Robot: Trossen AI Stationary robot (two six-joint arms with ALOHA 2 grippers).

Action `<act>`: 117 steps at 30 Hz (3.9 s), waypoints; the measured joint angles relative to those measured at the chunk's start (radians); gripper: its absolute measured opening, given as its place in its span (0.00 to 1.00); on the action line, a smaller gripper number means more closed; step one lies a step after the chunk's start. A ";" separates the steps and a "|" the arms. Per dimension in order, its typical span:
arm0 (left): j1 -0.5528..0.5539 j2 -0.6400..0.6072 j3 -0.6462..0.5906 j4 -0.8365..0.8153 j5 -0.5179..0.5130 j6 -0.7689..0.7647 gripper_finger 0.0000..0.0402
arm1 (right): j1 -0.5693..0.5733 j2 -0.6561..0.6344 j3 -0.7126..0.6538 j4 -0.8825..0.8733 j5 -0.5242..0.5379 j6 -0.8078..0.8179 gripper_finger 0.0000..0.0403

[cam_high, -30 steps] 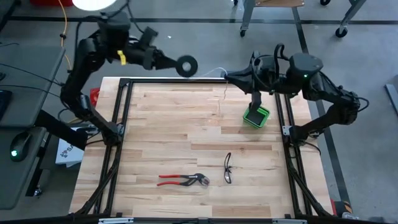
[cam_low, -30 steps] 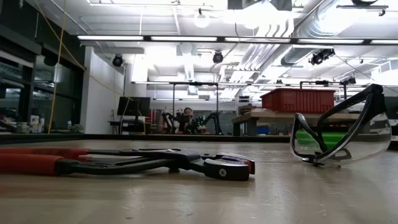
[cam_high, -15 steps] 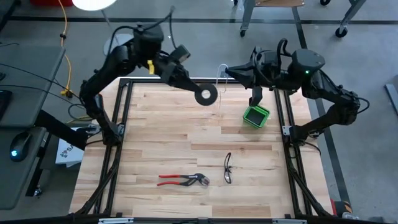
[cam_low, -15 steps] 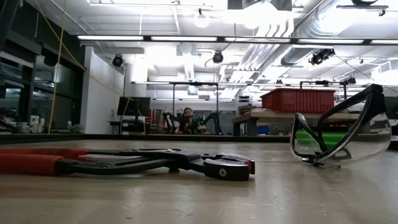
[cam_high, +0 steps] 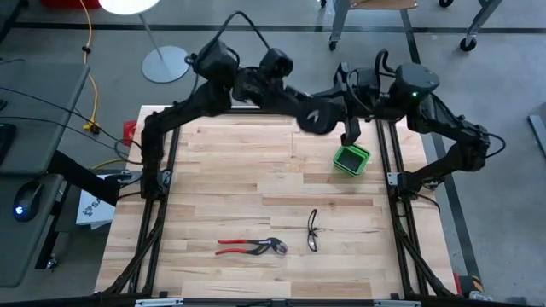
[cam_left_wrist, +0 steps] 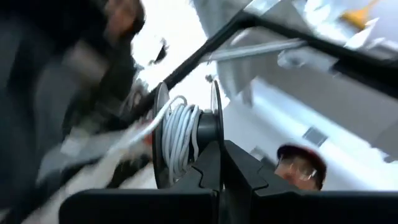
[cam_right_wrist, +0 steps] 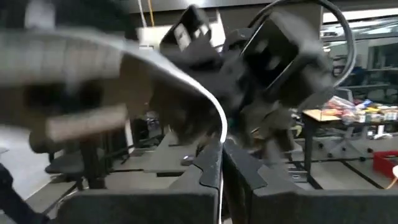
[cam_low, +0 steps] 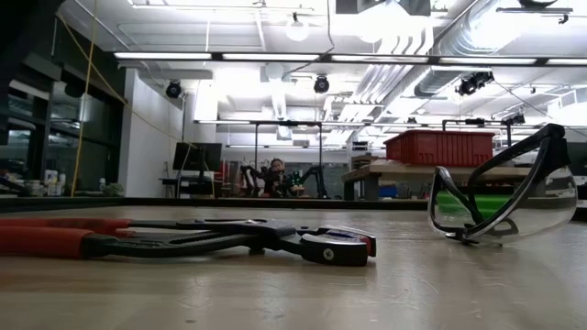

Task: Coil cords
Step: Coil the wire into the spool

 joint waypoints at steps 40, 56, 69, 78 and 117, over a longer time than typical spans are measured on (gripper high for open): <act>0.065 -0.015 0.000 0.293 -0.407 0.350 0.00 | -0.008 0.154 0.000 0.067 0.183 -0.010 0.31; 0.074 -0.016 0.000 0.343 -0.410 0.348 0.00 | 0.068 0.133 0.000 0.135 0.331 -0.100 0.30; 0.059 -0.016 0.000 0.341 -0.429 0.349 0.00 | 0.032 0.188 0.001 0.202 0.422 -0.109 0.30; 0.053 -0.016 0.000 0.342 -0.428 0.360 0.00 | 0.001 0.208 0.000 0.209 0.380 -0.028 0.30; 0.185 -0.150 0.000 -0.059 -0.397 0.614 0.00 | 0.139 0.075 0.000 -0.051 0.423 0.015 0.00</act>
